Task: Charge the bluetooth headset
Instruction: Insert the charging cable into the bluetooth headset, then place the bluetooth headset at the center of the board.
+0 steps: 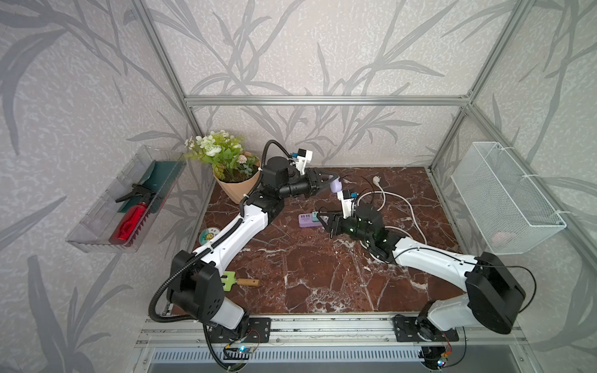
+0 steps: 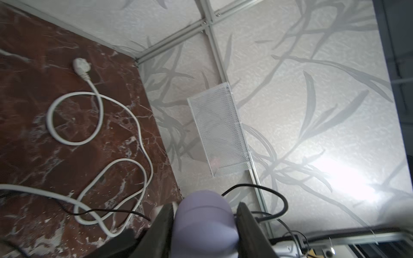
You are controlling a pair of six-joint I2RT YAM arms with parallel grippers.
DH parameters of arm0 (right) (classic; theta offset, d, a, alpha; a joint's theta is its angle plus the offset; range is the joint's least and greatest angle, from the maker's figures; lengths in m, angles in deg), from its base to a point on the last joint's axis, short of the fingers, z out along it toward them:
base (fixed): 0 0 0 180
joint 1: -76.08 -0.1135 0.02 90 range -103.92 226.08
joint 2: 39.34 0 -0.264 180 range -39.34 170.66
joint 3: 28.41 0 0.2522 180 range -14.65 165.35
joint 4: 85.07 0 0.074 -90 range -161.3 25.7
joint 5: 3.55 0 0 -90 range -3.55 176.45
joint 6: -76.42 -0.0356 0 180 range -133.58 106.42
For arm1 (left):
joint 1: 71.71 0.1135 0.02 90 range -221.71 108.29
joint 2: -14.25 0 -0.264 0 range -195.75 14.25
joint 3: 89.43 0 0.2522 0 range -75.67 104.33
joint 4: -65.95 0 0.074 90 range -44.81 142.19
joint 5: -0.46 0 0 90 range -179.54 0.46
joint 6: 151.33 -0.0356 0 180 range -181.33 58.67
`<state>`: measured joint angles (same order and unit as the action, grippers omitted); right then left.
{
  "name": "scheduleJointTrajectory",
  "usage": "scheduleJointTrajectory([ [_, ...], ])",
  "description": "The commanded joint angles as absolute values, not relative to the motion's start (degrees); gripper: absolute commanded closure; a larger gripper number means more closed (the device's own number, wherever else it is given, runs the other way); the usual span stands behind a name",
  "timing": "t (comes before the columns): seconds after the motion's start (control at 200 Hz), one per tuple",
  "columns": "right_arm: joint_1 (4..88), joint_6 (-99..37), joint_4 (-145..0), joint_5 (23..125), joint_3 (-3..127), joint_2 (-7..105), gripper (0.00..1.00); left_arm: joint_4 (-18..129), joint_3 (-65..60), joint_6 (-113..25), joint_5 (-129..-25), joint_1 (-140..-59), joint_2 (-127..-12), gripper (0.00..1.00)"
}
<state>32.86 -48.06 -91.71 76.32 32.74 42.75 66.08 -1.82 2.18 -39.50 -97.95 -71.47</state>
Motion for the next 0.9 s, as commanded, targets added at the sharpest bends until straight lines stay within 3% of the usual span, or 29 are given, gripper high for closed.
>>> scheduleJointTrajectory([
  [0.0, 33.01, -47.95, -82.64, 72.4, 32.69, 38.35, 0.38, 72.33, -0.79, 1.78, -33.77, -98.19, -68.5, 1.0],
  [0.25, 33.02, -46.65, -77.38, 72.51, 33.37, 31.33, 0.37, 65.56, -1.49, -1.4, -34.94, -96.54, -69.34, 1.0],
  [0.55, 33.02, -44.26, -70.41, 66.11, 32.87, 24.33, 0.36, 21.98, 4.89, -21.7, -44.92, -91.49, -71.69, 1.0],
  [0.685, 33.02, -43.93, -68.22, 63.38, 32.5, 21.56, 0.35, -1.17, 7.88, -32.35, -60.74, -90.52, -72.89, 1.0],
  [0.895, 33.02, -42.67, -65.1, 61.4, 33.55, 16.3, 0.34, -11.01, 2.37, -34.43, -68.69, -90.23, -74.15, 1.0],
])
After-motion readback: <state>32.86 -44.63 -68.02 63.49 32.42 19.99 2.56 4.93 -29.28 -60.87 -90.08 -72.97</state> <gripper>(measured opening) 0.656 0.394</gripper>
